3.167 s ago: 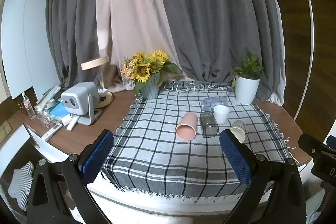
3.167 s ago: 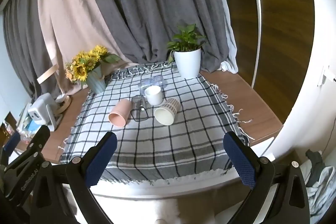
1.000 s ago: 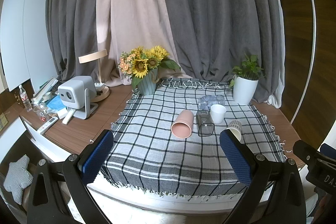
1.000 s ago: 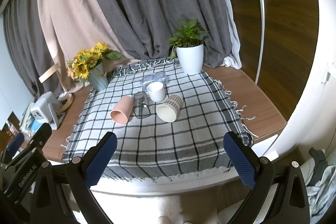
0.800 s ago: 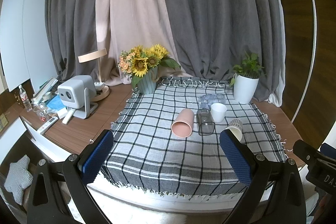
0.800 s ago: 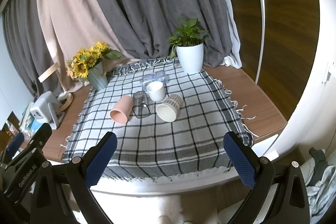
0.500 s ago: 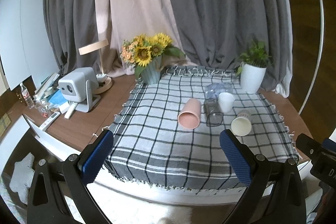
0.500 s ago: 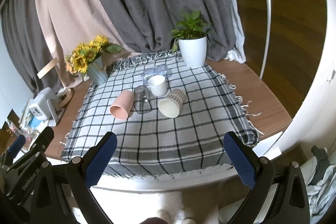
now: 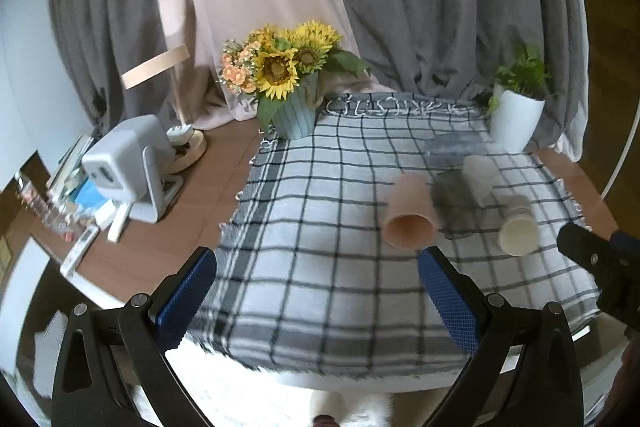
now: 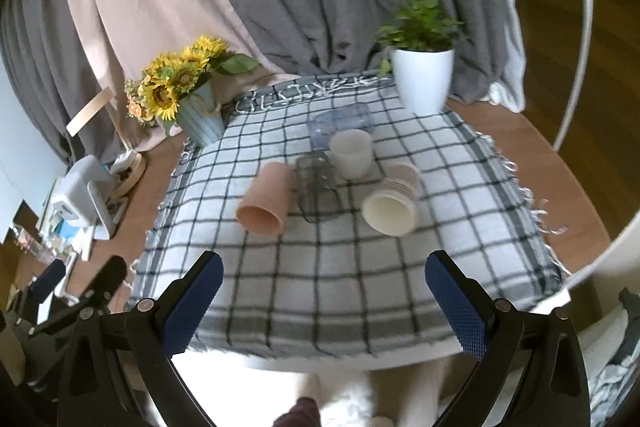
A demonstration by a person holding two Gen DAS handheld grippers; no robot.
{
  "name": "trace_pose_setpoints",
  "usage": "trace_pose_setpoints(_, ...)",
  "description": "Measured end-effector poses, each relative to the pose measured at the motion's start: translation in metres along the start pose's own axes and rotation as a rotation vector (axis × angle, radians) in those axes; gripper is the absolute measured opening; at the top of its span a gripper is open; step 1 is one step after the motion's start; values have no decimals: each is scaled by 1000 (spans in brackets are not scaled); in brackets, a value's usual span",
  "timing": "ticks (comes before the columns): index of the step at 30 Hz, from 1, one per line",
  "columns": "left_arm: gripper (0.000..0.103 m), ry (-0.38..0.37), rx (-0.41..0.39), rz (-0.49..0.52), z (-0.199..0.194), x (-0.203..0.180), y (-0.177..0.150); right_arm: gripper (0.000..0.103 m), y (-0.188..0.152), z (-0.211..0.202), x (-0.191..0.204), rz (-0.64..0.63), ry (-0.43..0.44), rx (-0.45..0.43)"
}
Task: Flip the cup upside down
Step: 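Move the left tool toward the pink cup lying on its side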
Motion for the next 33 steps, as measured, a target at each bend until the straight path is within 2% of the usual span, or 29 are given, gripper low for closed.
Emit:
trace_pose_setpoints(8,103,-45,79,6,63,51,29,101,36,58,74,-19,16,59)
trace_pose_setpoints(13,103,-68,129,16,104,65,40,100,51,97,110,-36,18,106)
trace_pose_setpoints(15,103,-83,148,13,119,68,43,97,55,117,120,-42,22,139)
trace_pose_setpoints(20,103,-101,202,21,153,73,45,88,59,161,132,-42,15,241)
trace_pose_setpoints(25,103,-124,258,17,181,75,43,85,58,193,133,-29,1,316)
trace_pose_setpoints(33,103,-134,316,26,213,77,37,84,55,229,138,-38,-18,383)
Point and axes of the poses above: each gripper's, at about its wrist camera, not at the fingertips, and z roughly the way its jaws point, x to its left, y to its top, the point moved 5 cm from there along z, roughly the way its jaws point, and after that the axes turned 11 degrees about -y, right-handed, at the moved point
